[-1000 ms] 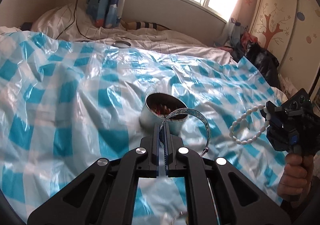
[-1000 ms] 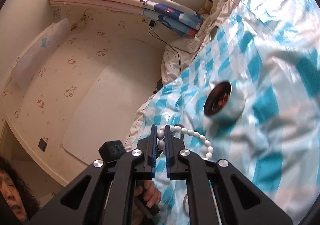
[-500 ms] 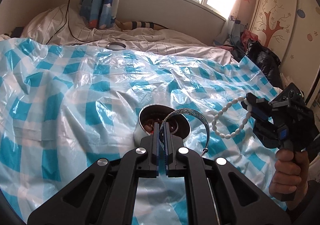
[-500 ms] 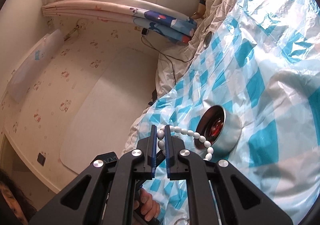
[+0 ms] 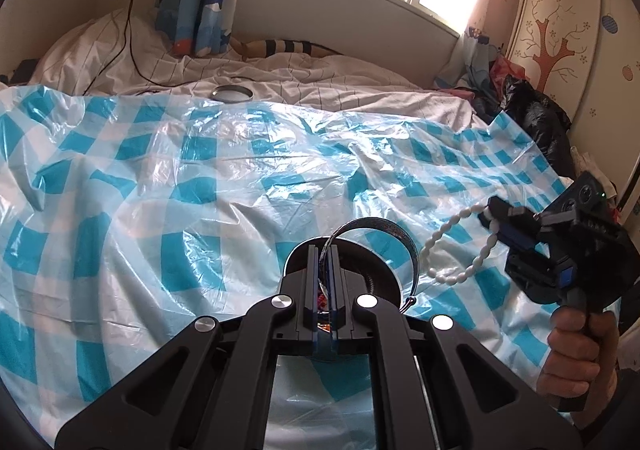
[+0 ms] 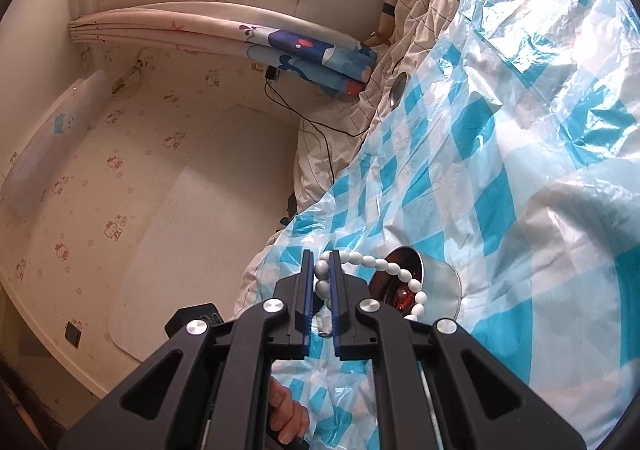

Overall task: Organize jewelry
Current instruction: 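Lower the bangle into the tin with the left tool while the right tool drops the pearls in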

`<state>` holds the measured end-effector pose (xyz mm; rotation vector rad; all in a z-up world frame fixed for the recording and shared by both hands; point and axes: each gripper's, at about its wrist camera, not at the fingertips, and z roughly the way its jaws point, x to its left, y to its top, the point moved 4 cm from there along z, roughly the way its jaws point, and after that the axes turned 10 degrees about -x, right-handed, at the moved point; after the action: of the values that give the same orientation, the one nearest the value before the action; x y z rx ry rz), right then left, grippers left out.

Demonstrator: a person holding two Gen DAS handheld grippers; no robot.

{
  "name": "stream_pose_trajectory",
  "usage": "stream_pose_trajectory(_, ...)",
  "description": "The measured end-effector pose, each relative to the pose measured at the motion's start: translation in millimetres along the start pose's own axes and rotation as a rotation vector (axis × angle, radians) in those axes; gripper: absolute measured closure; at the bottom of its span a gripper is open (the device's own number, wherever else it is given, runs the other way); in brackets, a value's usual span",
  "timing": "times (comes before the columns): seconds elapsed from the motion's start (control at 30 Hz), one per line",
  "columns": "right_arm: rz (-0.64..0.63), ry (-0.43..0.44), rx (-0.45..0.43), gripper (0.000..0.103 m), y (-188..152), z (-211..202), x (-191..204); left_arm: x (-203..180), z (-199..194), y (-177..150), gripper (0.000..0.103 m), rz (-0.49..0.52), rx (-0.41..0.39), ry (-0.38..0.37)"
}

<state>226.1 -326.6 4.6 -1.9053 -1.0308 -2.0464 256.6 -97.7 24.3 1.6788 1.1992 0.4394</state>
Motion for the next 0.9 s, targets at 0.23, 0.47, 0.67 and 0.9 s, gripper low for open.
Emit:
stream_pose_trajectory(0.23, -0.004, 0.002, 0.012, 0.094, 4.5, 12.5, -1.7, 6.4, 13.5, -0.6, 0.1, -0.007, 0.016, 0.01)
stream_pose_trajectory(0.47, -0.04, -0.009, 0.039, 0.094, 4.3, 30.8, 0.4, 4.9, 23.9, -0.1, 0.1, -0.001, 0.026, 0.008)
stream_pose_trajectory(0.67, -0.105, -0.078, 0.074, 0.094, -3.1, 45.2, -1.3, 0.9, 37.1, -8.1, 0.099, 0.015, 0.086, 0.001)
stream_pose_trajectory(0.9, -0.262, -0.179, 0.197, 0.079, -35.5, 66.9, 12.8, 5.8, 27.0, -13.2, 0.097, 0.022, 0.121, 0.063)
